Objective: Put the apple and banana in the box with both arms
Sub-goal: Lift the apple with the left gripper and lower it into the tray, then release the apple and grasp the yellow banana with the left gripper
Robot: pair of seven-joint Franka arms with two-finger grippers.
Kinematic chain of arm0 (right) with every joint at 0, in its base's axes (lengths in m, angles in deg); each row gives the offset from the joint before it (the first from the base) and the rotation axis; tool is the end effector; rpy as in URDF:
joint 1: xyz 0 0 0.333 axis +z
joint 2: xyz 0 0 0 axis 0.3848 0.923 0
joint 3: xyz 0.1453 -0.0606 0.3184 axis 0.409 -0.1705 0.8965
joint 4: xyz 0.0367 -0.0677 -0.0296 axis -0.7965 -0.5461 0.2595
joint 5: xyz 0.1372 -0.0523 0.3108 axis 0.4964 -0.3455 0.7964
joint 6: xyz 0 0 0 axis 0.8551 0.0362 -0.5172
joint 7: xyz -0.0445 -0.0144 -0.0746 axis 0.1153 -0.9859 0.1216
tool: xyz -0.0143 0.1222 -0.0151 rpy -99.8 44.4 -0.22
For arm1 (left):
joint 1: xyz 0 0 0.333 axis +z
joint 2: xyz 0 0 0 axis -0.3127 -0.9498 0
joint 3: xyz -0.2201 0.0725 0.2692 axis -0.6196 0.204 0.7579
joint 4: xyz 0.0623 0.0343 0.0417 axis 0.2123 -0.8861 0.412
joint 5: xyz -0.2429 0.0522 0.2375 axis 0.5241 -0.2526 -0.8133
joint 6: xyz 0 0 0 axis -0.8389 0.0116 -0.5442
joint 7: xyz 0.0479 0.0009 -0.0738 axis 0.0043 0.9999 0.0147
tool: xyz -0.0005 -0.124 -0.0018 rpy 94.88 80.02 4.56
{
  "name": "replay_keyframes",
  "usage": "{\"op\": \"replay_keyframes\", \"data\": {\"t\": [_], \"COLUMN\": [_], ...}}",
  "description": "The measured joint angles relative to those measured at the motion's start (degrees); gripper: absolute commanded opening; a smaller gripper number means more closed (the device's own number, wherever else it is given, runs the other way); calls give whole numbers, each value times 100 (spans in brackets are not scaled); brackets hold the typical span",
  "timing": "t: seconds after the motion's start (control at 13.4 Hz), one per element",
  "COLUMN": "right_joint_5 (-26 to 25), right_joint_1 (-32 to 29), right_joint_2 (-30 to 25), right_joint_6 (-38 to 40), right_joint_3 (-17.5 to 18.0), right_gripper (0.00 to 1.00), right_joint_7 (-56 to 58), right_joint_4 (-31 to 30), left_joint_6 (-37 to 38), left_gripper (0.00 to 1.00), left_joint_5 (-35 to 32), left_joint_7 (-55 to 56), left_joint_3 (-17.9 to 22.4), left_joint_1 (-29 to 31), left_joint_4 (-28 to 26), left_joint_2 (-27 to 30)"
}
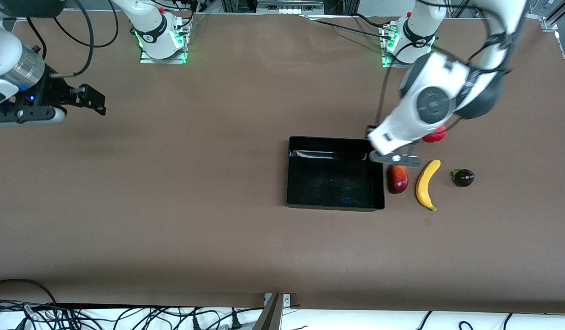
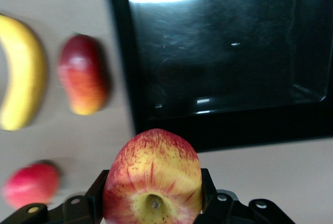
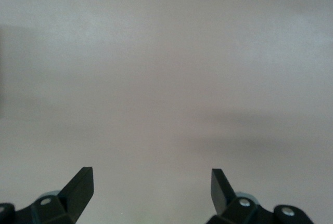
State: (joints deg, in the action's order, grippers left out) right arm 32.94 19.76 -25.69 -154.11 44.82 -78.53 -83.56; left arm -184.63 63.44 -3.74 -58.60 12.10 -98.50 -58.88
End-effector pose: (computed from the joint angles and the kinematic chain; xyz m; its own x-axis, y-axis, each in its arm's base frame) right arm 0.5061 0.0527 0.6014 0.9960 0.0728 -0.0525 0.0733 -0.9973 0.0077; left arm 0.5201 -0.2278 0.3967 0.9660 -0.1181 -0.2300 -0.1225 -0.9925 -0.0048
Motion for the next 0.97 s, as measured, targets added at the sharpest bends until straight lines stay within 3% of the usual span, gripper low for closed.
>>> {"op": "replay_keyframes", "data": {"t": [0.3,0.45,0.52,0.6,0.97], "right_joint_5": [0,0,0,0,0], "right_joint_1": [-7,-7,-7,-7,75], "right_joint_2": [307,305,305,305,308], "right_joint_6": [124,152,155,159,163], "right_joint_3": [12,26,27,27,98], "right_gripper": [100,100,100,100,100], "right_joint_7": [0,0,0,0,-1], "right_joint_4": [364,438,447,449,449], "left_joint_6": [-1001,-1159,-1175,-1176,-755], "left_gripper": [18,31,81,100,100], "left_joint_5": [-227,-502,-531,-549,-561], "left_joint_7": [432,483,488,493,505], "left_joint_3": [14,35,37,36,41], "left_joint_1": [-254,-220,-216,-217,-158], "left_joint_4": [49,91,99,104,458], "left_joint_2": [-1073,-1315,-1378,-1415,-1331]}}
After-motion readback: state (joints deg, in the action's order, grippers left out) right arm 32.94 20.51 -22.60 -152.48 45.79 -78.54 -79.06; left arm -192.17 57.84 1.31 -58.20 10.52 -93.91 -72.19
